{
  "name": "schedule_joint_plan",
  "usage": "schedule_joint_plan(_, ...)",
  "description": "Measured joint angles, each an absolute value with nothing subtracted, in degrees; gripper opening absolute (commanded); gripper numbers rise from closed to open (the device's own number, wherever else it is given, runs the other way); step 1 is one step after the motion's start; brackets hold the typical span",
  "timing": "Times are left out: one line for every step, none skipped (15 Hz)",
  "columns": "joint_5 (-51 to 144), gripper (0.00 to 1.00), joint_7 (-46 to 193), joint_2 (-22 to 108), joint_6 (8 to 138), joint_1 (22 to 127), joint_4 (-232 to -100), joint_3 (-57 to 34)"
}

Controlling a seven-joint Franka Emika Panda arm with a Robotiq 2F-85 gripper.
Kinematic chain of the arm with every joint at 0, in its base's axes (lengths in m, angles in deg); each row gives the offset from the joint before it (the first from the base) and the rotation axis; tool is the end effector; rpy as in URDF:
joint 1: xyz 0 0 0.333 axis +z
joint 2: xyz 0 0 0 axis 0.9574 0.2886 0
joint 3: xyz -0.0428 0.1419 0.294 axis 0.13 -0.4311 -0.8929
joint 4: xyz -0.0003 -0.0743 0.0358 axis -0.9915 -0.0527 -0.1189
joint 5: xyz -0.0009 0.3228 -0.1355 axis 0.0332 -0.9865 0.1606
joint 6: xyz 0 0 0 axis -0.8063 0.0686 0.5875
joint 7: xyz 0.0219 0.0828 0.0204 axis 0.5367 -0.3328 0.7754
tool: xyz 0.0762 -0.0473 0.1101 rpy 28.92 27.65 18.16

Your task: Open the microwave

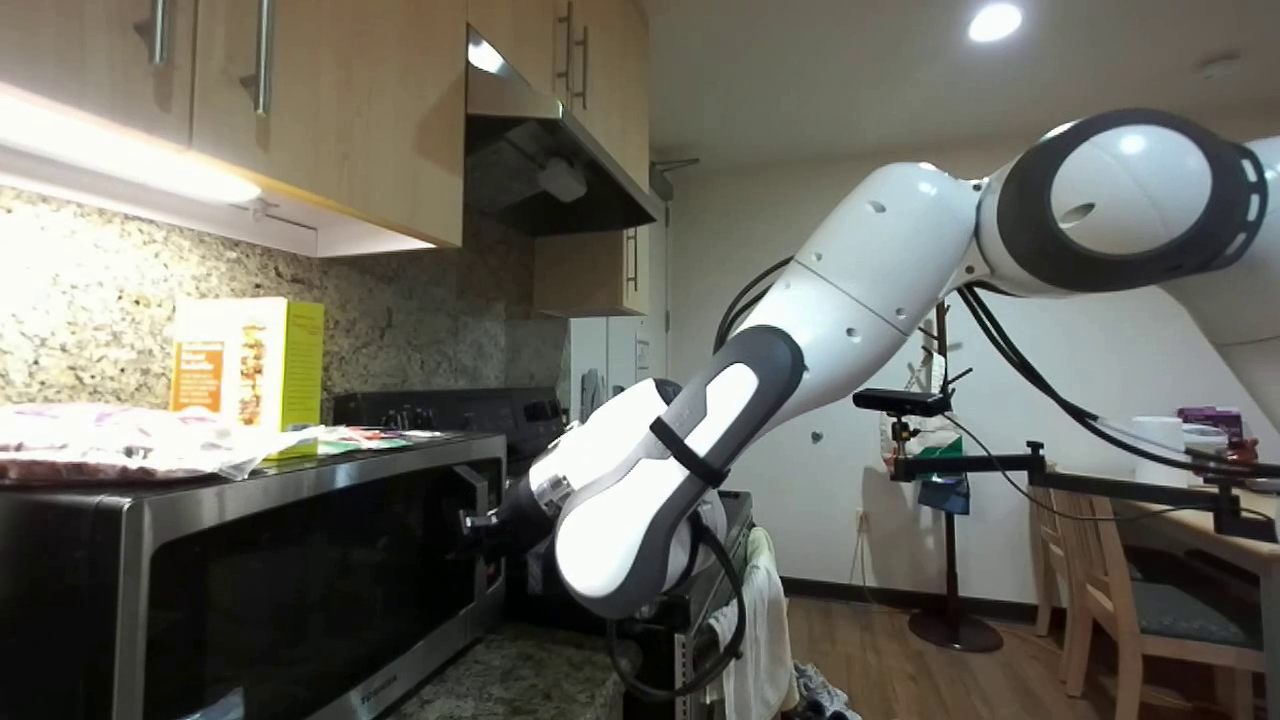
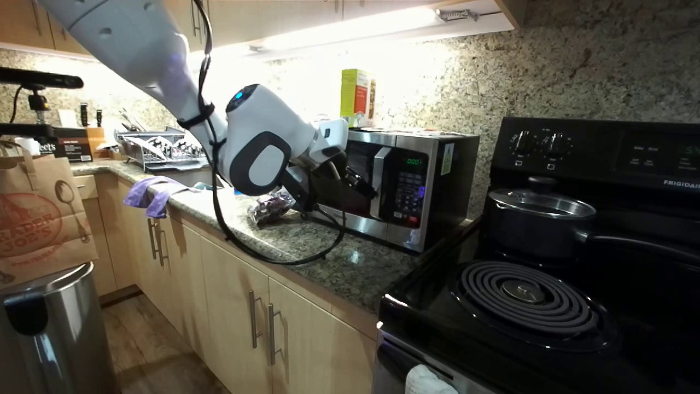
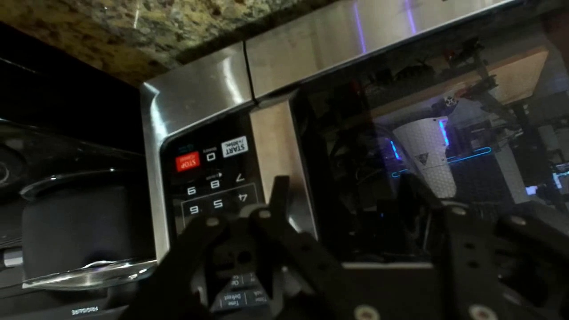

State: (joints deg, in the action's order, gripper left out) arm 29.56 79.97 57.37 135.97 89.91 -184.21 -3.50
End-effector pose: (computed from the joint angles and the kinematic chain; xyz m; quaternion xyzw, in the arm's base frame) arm 0.6779 0.0492 0.3616 -0.8679 0.1295 -0.4770 0.0506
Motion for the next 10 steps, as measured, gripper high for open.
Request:
schedule_joint_plan(29.55, 0.27, 79.99, 57.51, 135.97, 90.23, -184.23, -2.89)
schedule_joint_plan(29.55, 0.21, 79.99, 57.56, 135.95, 90.36, -184.29, -2.45)
schedule_joint_plan(29.55, 0.14, 79.98, 57.57, 135.95, 90.45, -184.41, -2.11)
schedule_joint_plan(29.59, 0.1, 79.98, 57.57, 135.96, 90.45, -184.52, -1.89)
schedule_joint_plan(29.64, 0.08, 79.97, 57.58, 135.95, 90.44, -184.62, -1.66)
schedule_joint_plan(29.86, 0.07, 79.93, 57.58, 135.95, 90.36, -184.71, -1.49)
schedule_joint_plan(30.54, 0.04, 79.82, 57.57, 135.89, 90.22, -184.76, -1.43)
schedule_joint_plan(31.79, 0.03, 79.78, 57.48, 135.67, 89.99, -184.75, -1.64)
schedule_joint_plan(33.34, 0.04, 79.75, 57.38, 135.18, 89.62, -184.68, -1.94)
schedule_joint_plan(34.25, 0.06, 79.25, 57.15, 134.5, 88.83, -184.63, -2.8)
